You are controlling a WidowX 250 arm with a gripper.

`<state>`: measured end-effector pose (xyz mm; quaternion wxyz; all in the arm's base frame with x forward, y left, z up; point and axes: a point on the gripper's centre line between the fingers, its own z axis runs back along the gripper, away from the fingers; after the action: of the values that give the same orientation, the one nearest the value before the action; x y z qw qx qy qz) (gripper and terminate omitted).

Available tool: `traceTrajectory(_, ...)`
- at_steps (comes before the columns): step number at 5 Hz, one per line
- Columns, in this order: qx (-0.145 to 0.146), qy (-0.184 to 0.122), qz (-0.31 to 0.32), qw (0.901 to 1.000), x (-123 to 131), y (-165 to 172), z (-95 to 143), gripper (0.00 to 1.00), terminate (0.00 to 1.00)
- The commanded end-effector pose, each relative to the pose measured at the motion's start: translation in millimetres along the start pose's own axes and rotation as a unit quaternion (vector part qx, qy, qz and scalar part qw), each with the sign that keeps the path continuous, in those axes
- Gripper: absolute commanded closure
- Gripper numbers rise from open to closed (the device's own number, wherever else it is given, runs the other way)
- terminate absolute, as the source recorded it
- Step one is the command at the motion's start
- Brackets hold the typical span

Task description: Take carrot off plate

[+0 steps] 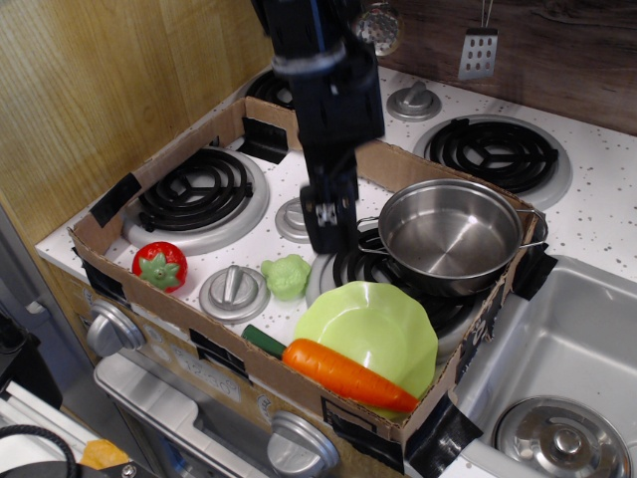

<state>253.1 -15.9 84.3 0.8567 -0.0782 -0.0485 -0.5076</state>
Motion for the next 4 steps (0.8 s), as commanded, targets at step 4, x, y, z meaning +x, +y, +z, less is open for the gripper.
traceTrajectory(4,0.086,0.044,-0.120,0.9881,-4,-30,-20,0.00,0.00)
